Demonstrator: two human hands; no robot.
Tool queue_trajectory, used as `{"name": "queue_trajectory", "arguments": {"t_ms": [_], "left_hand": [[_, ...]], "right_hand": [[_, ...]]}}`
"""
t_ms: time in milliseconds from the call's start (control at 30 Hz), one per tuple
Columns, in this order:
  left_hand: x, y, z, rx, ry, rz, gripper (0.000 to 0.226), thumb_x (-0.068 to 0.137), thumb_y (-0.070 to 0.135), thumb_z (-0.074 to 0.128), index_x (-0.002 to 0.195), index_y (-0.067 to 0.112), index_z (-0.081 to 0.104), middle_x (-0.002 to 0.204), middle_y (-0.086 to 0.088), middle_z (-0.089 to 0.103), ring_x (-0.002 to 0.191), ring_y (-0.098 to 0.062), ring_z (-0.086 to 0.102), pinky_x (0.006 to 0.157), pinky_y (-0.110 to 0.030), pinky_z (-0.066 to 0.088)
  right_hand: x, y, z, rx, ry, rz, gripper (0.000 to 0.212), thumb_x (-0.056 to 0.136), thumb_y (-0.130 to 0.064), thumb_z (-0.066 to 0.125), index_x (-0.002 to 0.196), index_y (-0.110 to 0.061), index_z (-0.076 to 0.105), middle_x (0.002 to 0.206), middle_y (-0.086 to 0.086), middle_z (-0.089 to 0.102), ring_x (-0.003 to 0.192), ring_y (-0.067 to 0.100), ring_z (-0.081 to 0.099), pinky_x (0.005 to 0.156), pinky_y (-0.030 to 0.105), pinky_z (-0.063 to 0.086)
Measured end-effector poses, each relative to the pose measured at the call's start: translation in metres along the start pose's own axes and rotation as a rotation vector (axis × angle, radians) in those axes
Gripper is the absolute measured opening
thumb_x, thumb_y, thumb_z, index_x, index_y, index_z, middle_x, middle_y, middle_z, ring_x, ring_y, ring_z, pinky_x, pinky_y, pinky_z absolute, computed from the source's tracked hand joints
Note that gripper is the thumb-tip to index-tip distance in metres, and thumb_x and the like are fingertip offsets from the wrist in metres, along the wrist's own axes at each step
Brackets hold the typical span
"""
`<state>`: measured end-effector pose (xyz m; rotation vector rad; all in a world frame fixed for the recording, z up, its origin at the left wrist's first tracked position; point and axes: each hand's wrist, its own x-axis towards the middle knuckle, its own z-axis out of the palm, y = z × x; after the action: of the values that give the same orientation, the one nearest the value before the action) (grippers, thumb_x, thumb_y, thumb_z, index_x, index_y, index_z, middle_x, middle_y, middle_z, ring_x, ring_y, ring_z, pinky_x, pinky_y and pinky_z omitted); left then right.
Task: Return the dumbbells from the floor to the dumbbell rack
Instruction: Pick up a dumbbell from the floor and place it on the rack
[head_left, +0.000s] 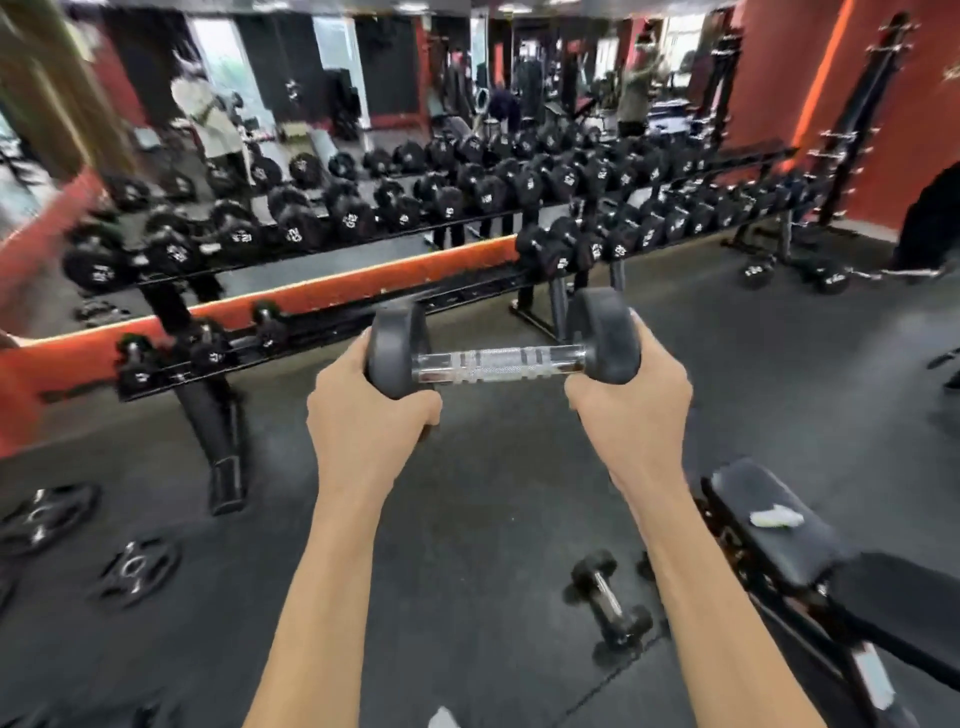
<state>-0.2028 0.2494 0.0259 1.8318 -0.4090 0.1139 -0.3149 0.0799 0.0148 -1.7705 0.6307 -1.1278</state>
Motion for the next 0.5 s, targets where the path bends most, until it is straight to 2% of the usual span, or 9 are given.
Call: {"name": "queue_trajectory", "arguments": {"t_ms": [100,200,333,400,500], "left_hand": [[0.08,-0.029,-0.002,0.039,0.076,-0.001,0.056,0.053,0.013,0.079,0.105,0.032,0.071,0.074,0.008,0.065,0.061,-0.01,0.052,0.059,-0.026,0.043],[0.146,-0.049,-0.001,0.094,0.135,-0.03,0.054,0.055,0.012,0.079,0.098,0.041,0.063,0.075,0.014,0.061,0.066,-0.007,0.055,0.066,-0.03,0.049],[0.239,-0.09,0.004,0.136,0.162,-0.095,0.057,0.051,0.015,0.076,0.105,0.035,0.07,0.077,0.01,0.067,0.068,-0.018,0.061,0.067,-0.035,0.059],[0.282,-0.112,0.009,0.175,0.16,-0.137,0.052,0.049,0.017,0.074,0.098,0.033,0.07,0.076,0.007,0.068,0.067,-0.02,0.061,0.066,-0.036,0.059],[0.347,-0.146,0.023,0.188,0.194,-0.17,0.043,0.055,0.008,0.078,0.088,0.032,0.063,0.074,0.003,0.068,0.07,-0.025,0.063,0.065,-0.033,0.056]], "right_hand": [[0.057,0.017,0.079,0.055,-0.053,0.023,0.04,0.065,0.001,0.067,0.095,-0.027,0.065,0.066,-0.01,0.057,0.056,0.009,0.046,0.056,0.025,0.042],[0.103,0.032,0.151,0.071,-0.095,0.092,0.037,0.064,0.003,0.065,0.086,-0.027,0.064,0.06,-0.013,0.056,0.056,0.01,0.045,0.057,0.027,0.043],[0.158,0.059,0.245,0.094,-0.18,0.154,0.037,0.064,0.001,0.065,0.084,-0.031,0.063,0.057,-0.017,0.055,0.056,0.008,0.046,0.056,0.028,0.045],[0.184,0.075,0.287,0.102,-0.216,0.163,0.037,0.064,0.0,0.066,0.084,-0.031,0.063,0.057,-0.017,0.055,0.056,0.01,0.046,0.056,0.028,0.043],[0.23,0.106,0.351,0.123,-0.289,0.195,0.041,0.067,0.002,0.066,0.089,-0.033,0.064,0.055,-0.021,0.053,0.05,0.004,0.044,0.049,0.02,0.04]]}}
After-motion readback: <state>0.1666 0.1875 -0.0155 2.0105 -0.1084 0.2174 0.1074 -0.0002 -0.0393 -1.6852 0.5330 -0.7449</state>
